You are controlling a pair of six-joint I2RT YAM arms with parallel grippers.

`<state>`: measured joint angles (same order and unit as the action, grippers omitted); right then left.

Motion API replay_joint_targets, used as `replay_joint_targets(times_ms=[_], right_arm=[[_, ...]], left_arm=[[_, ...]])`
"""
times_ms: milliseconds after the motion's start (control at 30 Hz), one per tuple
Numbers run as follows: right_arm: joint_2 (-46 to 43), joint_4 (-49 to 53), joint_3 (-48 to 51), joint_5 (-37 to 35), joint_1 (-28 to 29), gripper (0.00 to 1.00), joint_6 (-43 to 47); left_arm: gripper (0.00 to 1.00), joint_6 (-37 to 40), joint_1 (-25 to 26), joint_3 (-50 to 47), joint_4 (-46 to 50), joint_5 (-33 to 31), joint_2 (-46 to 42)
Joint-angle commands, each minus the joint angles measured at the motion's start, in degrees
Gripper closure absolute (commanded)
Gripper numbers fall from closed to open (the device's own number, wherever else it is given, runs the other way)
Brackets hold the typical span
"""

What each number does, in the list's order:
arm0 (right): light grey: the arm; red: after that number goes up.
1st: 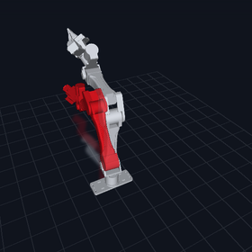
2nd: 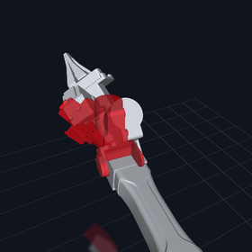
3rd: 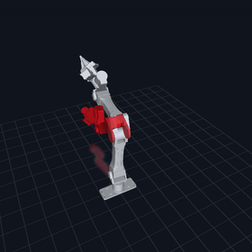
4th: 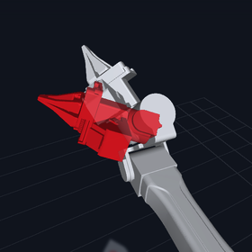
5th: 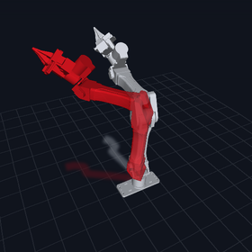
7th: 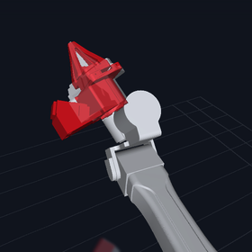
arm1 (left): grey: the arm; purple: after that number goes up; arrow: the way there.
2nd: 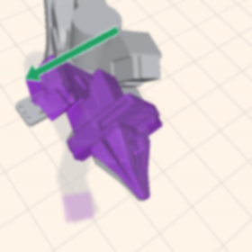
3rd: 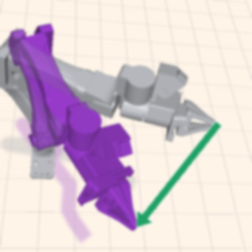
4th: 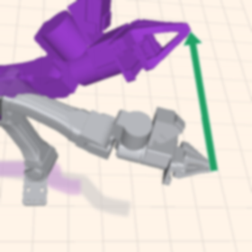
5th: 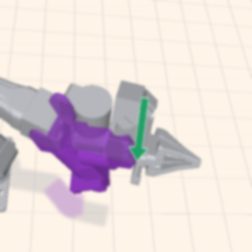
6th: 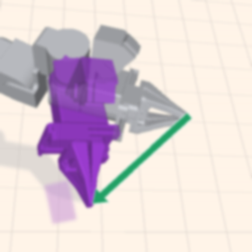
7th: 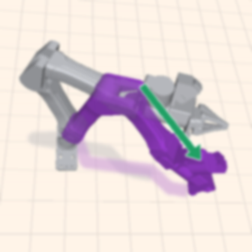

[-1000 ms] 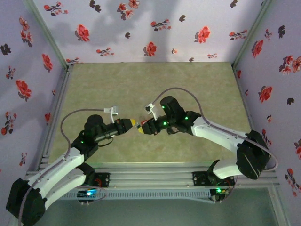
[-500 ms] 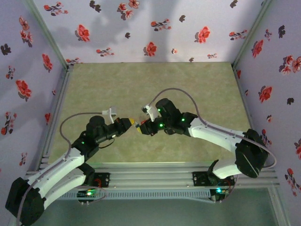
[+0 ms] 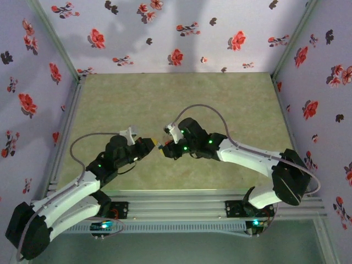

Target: Lock with the key

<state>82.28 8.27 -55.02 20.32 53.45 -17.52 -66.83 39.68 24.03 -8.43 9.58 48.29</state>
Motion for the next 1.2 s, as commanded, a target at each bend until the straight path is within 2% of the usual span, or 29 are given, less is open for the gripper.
replay_joint_targets(times_ms=[0, 400, 1167], right_arm=[[0.6, -0.44, 0.01, -2.56, 0.54, 1.0, 1.28], [0.72, -1.12, 0.35, -5.69, 0.97, 1.0, 1.22], [-1.46, -3.64, 2.46, -11.07, 1.07, 1.0, 0.04]], left_arm=[[1.0, -1.11, 0.56, 2.2, 1.19, -3.23, 0.3], [1.0, -3.13, 1.19, 3.56, 4.74, -5.23, 1.33], [1.0, -4.71, 4.05, 5.15, 3.86, -5.27, 4.41]])
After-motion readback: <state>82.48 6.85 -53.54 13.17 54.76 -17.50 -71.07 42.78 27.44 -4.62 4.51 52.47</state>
